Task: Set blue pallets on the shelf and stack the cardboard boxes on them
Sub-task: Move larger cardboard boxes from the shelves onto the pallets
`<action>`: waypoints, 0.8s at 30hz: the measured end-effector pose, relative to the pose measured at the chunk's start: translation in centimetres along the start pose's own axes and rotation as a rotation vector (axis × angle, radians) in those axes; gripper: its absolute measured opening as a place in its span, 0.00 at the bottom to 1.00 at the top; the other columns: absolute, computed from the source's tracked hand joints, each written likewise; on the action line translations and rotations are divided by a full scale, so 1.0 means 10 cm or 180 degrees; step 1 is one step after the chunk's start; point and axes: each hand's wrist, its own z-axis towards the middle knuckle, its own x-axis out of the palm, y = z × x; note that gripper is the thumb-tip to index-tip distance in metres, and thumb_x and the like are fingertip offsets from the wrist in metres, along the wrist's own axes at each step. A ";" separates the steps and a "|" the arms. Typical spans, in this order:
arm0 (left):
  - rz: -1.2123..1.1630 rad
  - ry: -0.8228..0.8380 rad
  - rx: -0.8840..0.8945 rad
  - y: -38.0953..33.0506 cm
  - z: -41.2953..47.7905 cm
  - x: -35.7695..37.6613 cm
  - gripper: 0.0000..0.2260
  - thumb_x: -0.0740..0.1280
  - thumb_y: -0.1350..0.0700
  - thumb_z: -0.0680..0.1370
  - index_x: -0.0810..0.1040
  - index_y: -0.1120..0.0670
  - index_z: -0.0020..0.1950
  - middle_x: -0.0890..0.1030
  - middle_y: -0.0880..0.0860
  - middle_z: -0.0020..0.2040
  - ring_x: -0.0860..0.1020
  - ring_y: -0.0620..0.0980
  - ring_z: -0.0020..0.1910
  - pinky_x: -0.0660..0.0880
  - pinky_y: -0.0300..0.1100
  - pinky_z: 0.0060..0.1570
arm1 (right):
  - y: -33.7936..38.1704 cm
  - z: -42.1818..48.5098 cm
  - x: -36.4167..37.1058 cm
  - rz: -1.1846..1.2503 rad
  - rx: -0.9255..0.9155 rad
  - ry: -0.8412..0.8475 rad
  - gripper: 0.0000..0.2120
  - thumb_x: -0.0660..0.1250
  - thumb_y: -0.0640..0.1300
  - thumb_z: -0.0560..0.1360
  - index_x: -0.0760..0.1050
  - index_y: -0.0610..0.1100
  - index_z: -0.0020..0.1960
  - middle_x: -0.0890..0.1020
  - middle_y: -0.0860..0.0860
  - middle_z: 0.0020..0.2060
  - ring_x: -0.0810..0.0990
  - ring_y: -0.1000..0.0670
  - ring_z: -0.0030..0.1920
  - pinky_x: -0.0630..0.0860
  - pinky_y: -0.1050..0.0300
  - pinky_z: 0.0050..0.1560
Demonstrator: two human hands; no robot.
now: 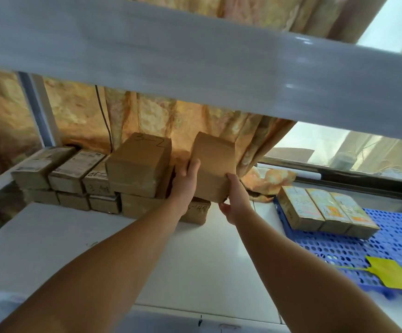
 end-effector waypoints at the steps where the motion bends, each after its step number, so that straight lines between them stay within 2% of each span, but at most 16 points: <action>1: -0.0021 -0.0010 0.0078 -0.03 -0.03 0.07 0.23 0.54 0.39 0.80 0.66 0.49 0.71 0.72 0.53 0.64 0.71 0.52 0.58 0.67 0.45 0.59 | 0.01 0.00 -0.07 0.0096 -0.0040 -0.0028 0.14 0.62 0.55 0.76 0.71 0.51 0.59 0.74 0.52 0.48 0.73 0.51 0.50 0.74 0.57 0.49; 3: -0.0140 -0.0008 0.0064 -0.03 -0.08 0.23 0.22 0.56 0.39 0.80 0.69 0.50 0.69 0.72 0.51 0.59 0.72 0.53 0.59 0.70 0.49 0.63 | 0.03 -0.01 -0.25 0.0247 -0.0113 -0.0094 0.17 0.63 0.56 0.75 0.69 0.50 0.61 0.74 0.51 0.49 0.74 0.50 0.53 0.75 0.56 0.52; 4: -0.0189 -0.0007 0.0035 -0.03 -0.10 0.32 0.20 0.56 0.40 0.80 0.69 0.49 0.68 0.71 0.51 0.57 0.72 0.52 0.59 0.69 0.47 0.62 | 0.05 -0.01 -0.34 0.0288 -0.0162 -0.0126 0.18 0.63 0.56 0.75 0.67 0.50 0.62 0.74 0.51 0.51 0.74 0.49 0.55 0.76 0.55 0.55; 6: -0.0166 0.0069 0.0058 -0.03 -0.17 0.52 0.18 0.58 0.39 0.80 0.72 0.48 0.64 0.72 0.51 0.57 0.72 0.52 0.56 0.68 0.42 0.52 | 0.12 -0.05 -0.57 0.0374 -0.0308 -0.0201 0.17 0.63 0.54 0.76 0.66 0.50 0.61 0.74 0.51 0.51 0.74 0.48 0.57 0.75 0.53 0.58; 8: -0.0130 0.0085 0.0246 -0.04 -0.23 0.74 0.14 0.61 0.43 0.79 0.76 0.48 0.59 0.75 0.51 0.53 0.74 0.52 0.53 0.70 0.41 0.45 | 0.20 -0.08 -0.81 0.0411 -0.0456 -0.0247 0.12 0.63 0.53 0.77 0.68 0.50 0.57 0.75 0.51 0.50 0.75 0.49 0.54 0.75 0.54 0.54; 10: -0.0228 -0.0010 0.0210 -0.08 -0.29 0.95 0.12 0.64 0.49 0.78 0.77 0.49 0.60 0.76 0.49 0.47 0.76 0.52 0.50 0.72 0.42 0.45 | 0.29 -0.10 -1.05 0.0351 -0.0547 -0.0298 0.05 0.62 0.52 0.77 0.71 0.51 0.50 0.75 0.50 0.49 0.75 0.50 0.50 0.75 0.55 0.51; 12: -0.0387 0.0121 0.0018 -0.13 -0.39 1.20 0.14 0.64 0.50 0.78 0.77 0.51 0.62 0.76 0.49 0.46 0.75 0.51 0.48 0.71 0.43 0.45 | 0.38 -0.12 -1.32 0.0367 -0.0589 -0.0333 0.03 0.62 0.51 0.77 0.72 0.51 0.48 0.76 0.49 0.49 0.75 0.51 0.48 0.75 0.56 0.47; 14: -0.0473 0.0284 0.0064 -0.17 -0.50 1.46 0.15 0.64 0.47 0.75 0.79 0.51 0.58 0.77 0.51 0.49 0.75 0.52 0.51 0.72 0.45 0.49 | 0.46 -0.12 -1.58 0.0509 -0.0602 -0.0366 0.03 0.63 0.50 0.77 0.73 0.51 0.49 0.76 0.48 0.50 0.75 0.51 0.47 0.75 0.56 0.46; 16: -0.0457 0.0322 0.0207 -0.17 -0.60 1.78 0.20 0.64 0.42 0.71 0.80 0.49 0.60 0.77 0.49 0.58 0.74 0.50 0.57 0.72 0.46 0.57 | 0.55 -0.11 -1.89 0.0606 -0.0594 -0.0447 0.04 0.63 0.50 0.77 0.72 0.51 0.50 0.76 0.49 0.49 0.75 0.51 0.48 0.74 0.53 0.50; 17: -0.0505 0.0391 0.0217 -0.19 -0.67 1.94 0.20 0.65 0.43 0.73 0.78 0.49 0.63 0.76 0.47 0.58 0.74 0.48 0.57 0.72 0.42 0.56 | 0.59 -0.11 -2.06 0.0612 -0.0561 -0.0475 0.06 0.64 0.51 0.76 0.72 0.51 0.51 0.76 0.49 0.49 0.75 0.51 0.49 0.75 0.54 0.50; 19: -0.0667 0.0596 0.0115 -0.22 -0.80 2.25 0.14 0.65 0.50 0.78 0.76 0.47 0.64 0.77 0.46 0.53 0.75 0.43 0.50 0.72 0.33 0.45 | 0.70 -0.12 -2.39 0.0564 -0.0484 -0.0544 0.06 0.65 0.52 0.75 0.73 0.52 0.50 0.77 0.50 0.51 0.76 0.51 0.51 0.74 0.56 0.47; 20: -0.0740 0.0703 0.0032 -0.22 -0.88 2.41 0.12 0.65 0.52 0.79 0.75 0.44 0.63 0.78 0.46 0.52 0.75 0.42 0.48 0.73 0.32 0.41 | 0.77 -0.14 -2.58 0.0515 -0.0477 -0.0587 0.05 0.65 0.53 0.75 0.74 0.52 0.47 0.77 0.51 0.50 0.76 0.51 0.51 0.73 0.56 0.46; 21: -0.0766 0.0792 -0.0041 -0.21 -0.95 2.58 0.12 0.64 0.52 0.79 0.73 0.42 0.63 0.78 0.47 0.53 0.76 0.43 0.49 0.73 0.34 0.42 | 0.84 -0.15 -2.77 0.0467 -0.0489 -0.0626 0.05 0.65 0.52 0.75 0.74 0.51 0.46 0.78 0.51 0.49 0.76 0.51 0.50 0.72 0.57 0.45; 24: -0.0758 0.0978 -0.0167 -0.25 -1.14 3.04 0.15 0.64 0.49 0.79 0.71 0.41 0.66 0.77 0.48 0.59 0.74 0.47 0.56 0.72 0.46 0.56 | 1.08 -0.15 -3.27 0.0447 -0.0632 -0.0658 0.05 0.65 0.49 0.76 0.75 0.49 0.44 0.79 0.52 0.42 0.77 0.54 0.42 0.72 0.60 0.38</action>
